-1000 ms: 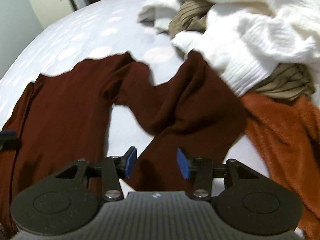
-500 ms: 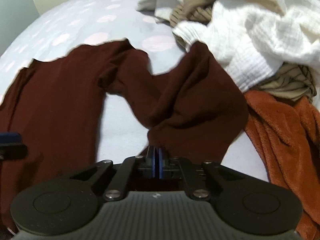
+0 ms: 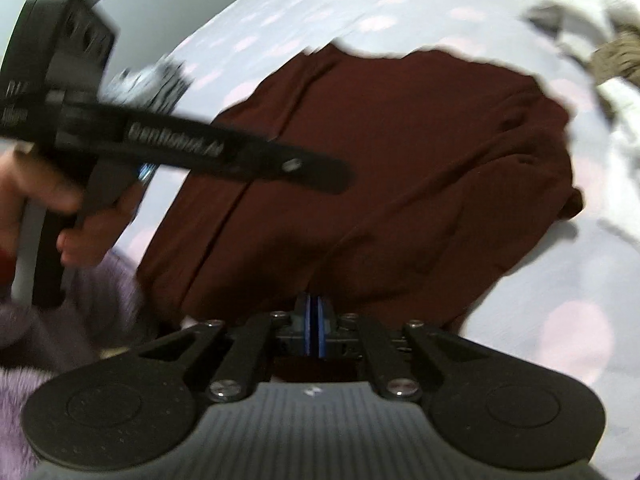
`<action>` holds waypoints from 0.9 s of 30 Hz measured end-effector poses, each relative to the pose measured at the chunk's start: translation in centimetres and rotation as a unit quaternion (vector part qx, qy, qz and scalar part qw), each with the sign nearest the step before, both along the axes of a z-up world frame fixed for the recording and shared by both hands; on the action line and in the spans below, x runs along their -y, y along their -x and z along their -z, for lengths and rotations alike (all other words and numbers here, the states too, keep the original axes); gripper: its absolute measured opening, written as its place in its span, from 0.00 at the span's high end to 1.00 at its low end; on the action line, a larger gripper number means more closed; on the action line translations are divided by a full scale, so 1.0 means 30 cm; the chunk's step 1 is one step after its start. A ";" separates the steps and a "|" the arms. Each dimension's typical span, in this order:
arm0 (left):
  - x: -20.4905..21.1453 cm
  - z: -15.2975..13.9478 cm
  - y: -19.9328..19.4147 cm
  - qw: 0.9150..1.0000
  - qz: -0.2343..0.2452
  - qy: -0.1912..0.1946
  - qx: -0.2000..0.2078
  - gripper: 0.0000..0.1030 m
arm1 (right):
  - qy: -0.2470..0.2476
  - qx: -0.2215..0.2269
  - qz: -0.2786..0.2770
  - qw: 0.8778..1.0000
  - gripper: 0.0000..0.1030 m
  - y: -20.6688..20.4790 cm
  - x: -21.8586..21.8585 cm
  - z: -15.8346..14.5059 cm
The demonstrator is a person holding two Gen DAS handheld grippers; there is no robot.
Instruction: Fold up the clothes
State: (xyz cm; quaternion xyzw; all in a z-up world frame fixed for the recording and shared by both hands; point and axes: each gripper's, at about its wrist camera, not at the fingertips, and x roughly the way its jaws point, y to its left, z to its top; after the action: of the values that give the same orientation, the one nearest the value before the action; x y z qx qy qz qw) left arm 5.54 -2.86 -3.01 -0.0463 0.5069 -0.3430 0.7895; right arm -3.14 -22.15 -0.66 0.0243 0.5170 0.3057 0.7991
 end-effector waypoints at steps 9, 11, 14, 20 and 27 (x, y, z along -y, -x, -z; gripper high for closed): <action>0.062 0.120 0.035 0.998 0.032 -0.054 -0.028 0.55 | 0.027 -0.035 -0.037 0.998 0.92 0.050 -0.060 0.066; 0.084 0.136 0.038 0.997 0.038 -0.068 -0.025 0.55 | 0.031 -0.036 -0.031 0.998 0.91 0.046 -0.055 0.069; 0.111 0.152 0.049 0.995 0.051 -0.083 -0.022 0.55 | 0.043 -0.034 -0.027 0.998 0.84 0.040 -0.058 0.068; 0.147 0.180 0.053 0.991 0.062 -0.117 -0.018 0.69 | 0.051 -0.030 -0.020 0.998 0.68 0.033 -0.044 0.067; 0.178 0.185 0.061 0.983 0.072 -0.167 0.003 0.91 | 0.065 -0.032 -0.014 0.997 0.65 0.030 -0.024 0.077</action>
State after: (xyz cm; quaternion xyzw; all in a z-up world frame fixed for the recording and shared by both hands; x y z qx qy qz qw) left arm 3.71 -8.21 -8.57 0.1240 0.5562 -0.3100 0.7610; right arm -4.05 -21.43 -2.98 -0.0250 0.5617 0.2820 0.7774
